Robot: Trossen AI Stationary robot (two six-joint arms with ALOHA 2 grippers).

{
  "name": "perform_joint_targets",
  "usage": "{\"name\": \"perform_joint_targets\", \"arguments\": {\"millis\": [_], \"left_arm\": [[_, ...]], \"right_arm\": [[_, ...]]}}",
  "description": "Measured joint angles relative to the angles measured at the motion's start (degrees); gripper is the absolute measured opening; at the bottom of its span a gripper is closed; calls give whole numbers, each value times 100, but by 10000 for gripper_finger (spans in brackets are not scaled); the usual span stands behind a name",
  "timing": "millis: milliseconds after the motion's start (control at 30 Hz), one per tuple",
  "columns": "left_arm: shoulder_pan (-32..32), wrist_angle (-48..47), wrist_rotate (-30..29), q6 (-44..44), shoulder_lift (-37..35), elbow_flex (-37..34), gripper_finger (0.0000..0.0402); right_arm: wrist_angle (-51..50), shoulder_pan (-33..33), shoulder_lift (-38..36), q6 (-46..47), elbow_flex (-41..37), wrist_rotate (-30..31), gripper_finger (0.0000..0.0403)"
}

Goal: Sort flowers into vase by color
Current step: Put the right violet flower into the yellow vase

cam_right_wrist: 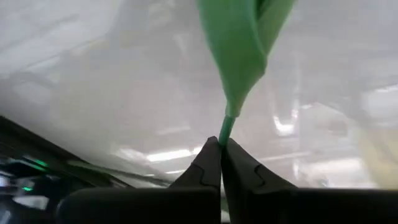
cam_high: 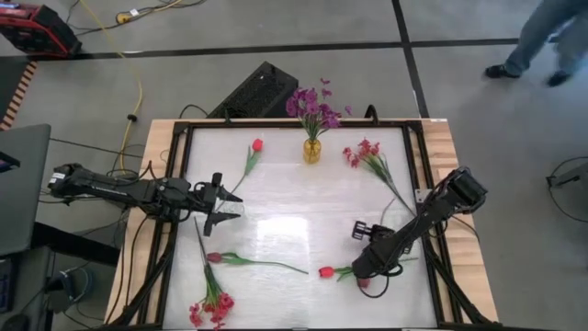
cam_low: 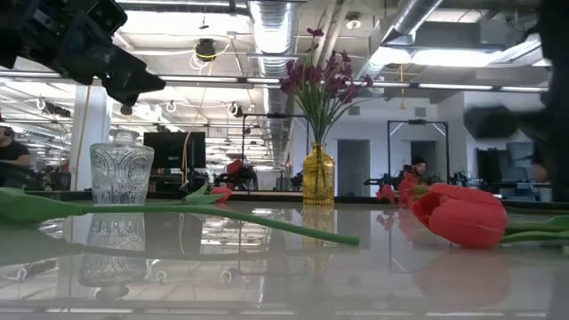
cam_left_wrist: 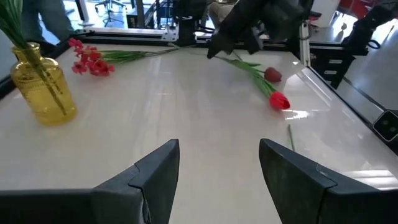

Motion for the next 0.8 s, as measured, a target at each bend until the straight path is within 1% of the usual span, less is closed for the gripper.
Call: {"name": "perform_joint_targets", "arguments": {"millis": [67,133,233,267,300,367,433,500,567,633,700,800], "left_arm": [[0,7,-15,5,0,-1,210],[0,7,-33,5,0,1,210],[0,55,-61,5,0,1,210],[0,65,-61,2,-1,1,210],[0,79,-61,0,0,0,210],[0,110,-59,0,0,1,210],[0,111,-59,-4,-1,1,210],[0,111,-36,-19,-2,1,210],[0,108,5,-66,-2,1,210],[0,93,19,-85,-2,0,210],[0,92,16,-62,0,-1,210],[0,92,17,-22,0,1,210]], "right_arm": [[-314,-44,-58,101,351,294,22],[-500,-179,-209,385,698,332,17],[-148,-547,-689,1132,1054,124,17],[181,-701,-925,1394,1076,22,17],[626,-866,-1210,1612,1052,-77,17],[1880,-1216,-1906,1743,812,-378,17],[3423,-1533,-2666,1481,325,-565,17],[4981,-1837,-3353,1088,-311,-547,17],[6603,-2148,-3887,787,-1010,-424,17],[8013,-2466,-4293,588,-1666,-200,17],[9099,-2780,-4493,419,-2221,38,17],[9858,-3246,-4516,361,-2760,432,17]]}}
